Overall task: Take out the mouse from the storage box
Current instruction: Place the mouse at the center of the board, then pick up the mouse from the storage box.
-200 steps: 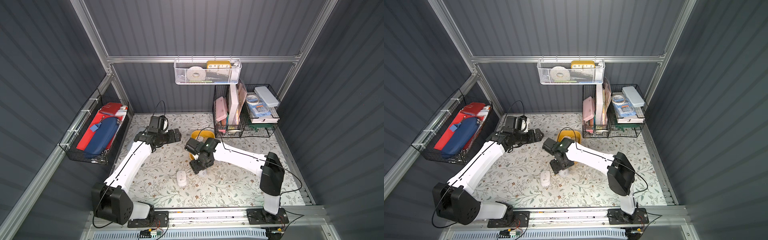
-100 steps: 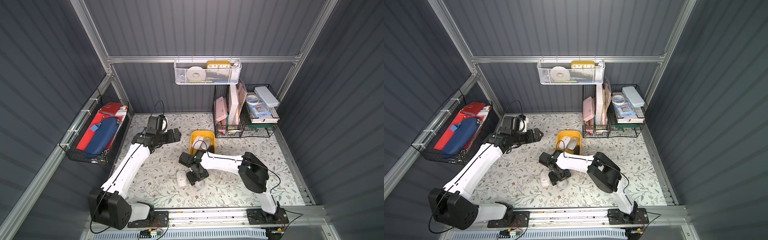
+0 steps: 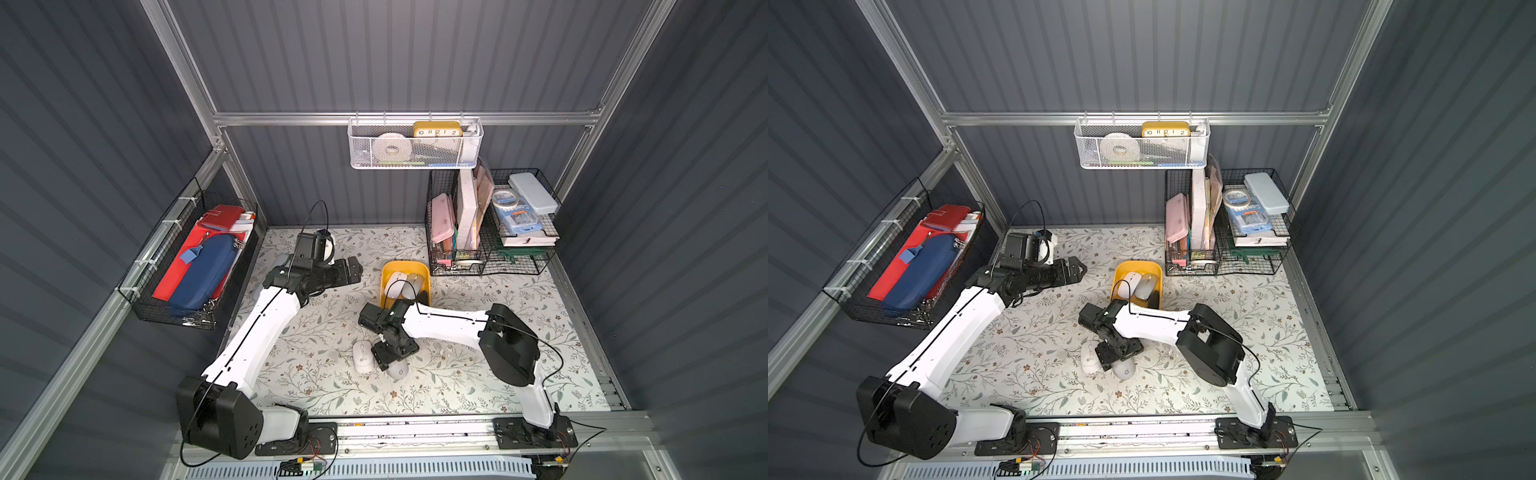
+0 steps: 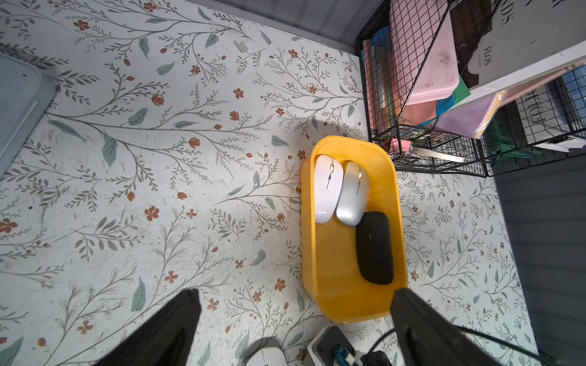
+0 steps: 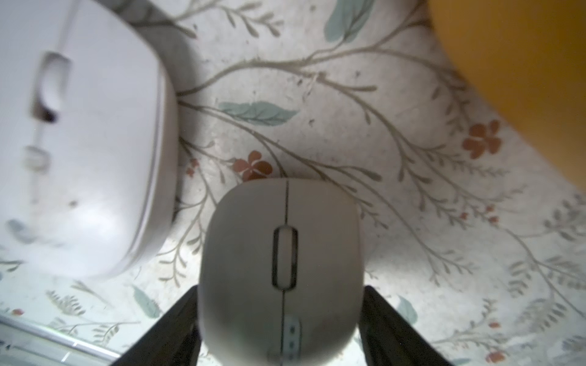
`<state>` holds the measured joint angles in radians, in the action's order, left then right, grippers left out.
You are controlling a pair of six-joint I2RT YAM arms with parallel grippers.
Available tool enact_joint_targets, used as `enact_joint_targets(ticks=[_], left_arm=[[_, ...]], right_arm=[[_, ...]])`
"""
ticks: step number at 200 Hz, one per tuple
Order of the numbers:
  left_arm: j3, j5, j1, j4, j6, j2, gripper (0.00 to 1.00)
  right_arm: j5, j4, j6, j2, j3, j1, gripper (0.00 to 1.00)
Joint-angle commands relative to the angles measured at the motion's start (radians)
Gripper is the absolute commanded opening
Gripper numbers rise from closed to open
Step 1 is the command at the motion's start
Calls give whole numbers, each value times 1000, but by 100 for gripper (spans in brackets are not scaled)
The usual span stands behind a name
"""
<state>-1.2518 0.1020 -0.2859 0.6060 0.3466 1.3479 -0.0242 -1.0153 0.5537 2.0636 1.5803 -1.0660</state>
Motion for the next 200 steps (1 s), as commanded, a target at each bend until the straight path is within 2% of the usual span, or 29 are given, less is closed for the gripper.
enact_joint_targets(ticks=[1, 19, 34, 43, 62, 93, 118, 139, 162, 200], left_arm=[[-8, 16, 7, 0, -3, -4, 99], [-11, 21, 7, -2, -4, -4, 99], [-14, 22, 7, -3, -5, -1, 99], [-17, 23, 7, -7, -6, 1, 99], [-15, 25, 7, -14, -4, 11, 99], [-11, 40, 7, -29, -2, 26, 99], [-26, 35, 7, -21, -9, 44, 99], [-33, 32, 7, -20, -12, 54, 99], [-33, 27, 7, -20, -11, 62, 99], [-9, 36, 7, -34, -11, 61, 99]], right_arm=[[41, -47, -7, -99, 46, -2, 80], [70, -76, -14, -155, 78, -2, 80], [176, -90, -29, -193, 100, 12, 80], [217, -80, -52, -203, 106, 46, 80], [216, -68, -111, -178, 146, 156, 79], [186, -66, -212, 0, 325, 297, 79], [166, -173, -244, 197, 583, 362, 78], [141, -191, -260, 273, 682, 401, 78], [142, -220, -262, 260, 658, 413, 77], [155, -172, -250, 109, 404, 392, 77]])
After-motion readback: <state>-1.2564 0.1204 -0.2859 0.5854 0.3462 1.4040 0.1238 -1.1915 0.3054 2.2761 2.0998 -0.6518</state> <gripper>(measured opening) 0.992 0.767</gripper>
